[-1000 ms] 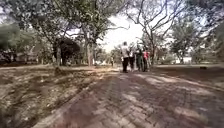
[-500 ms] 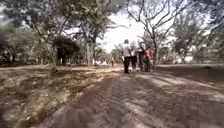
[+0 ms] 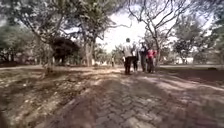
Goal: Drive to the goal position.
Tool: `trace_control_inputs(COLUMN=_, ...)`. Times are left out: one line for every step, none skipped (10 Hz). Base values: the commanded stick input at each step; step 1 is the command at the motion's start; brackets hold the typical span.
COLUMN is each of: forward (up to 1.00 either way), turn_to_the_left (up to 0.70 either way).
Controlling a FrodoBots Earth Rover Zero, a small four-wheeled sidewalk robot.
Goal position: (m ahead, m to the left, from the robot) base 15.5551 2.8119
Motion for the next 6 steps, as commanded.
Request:
trace_control_inputs(forward=0.85, turn_to_the_left=0.0)
trace_control_inputs(forward=0.85, turn_to_the_left=0.0)
trace_control_inputs(forward=0.85, turn_to_the_left=0.0)
trace_control_inputs(forward=0.85, turn_to_the_left=0.0)
trace_control_inputs(forward=0.85, turn_to_the_left=0.0)
trace_control_inputs(forward=0.85, turn_to_the_left=0.0)
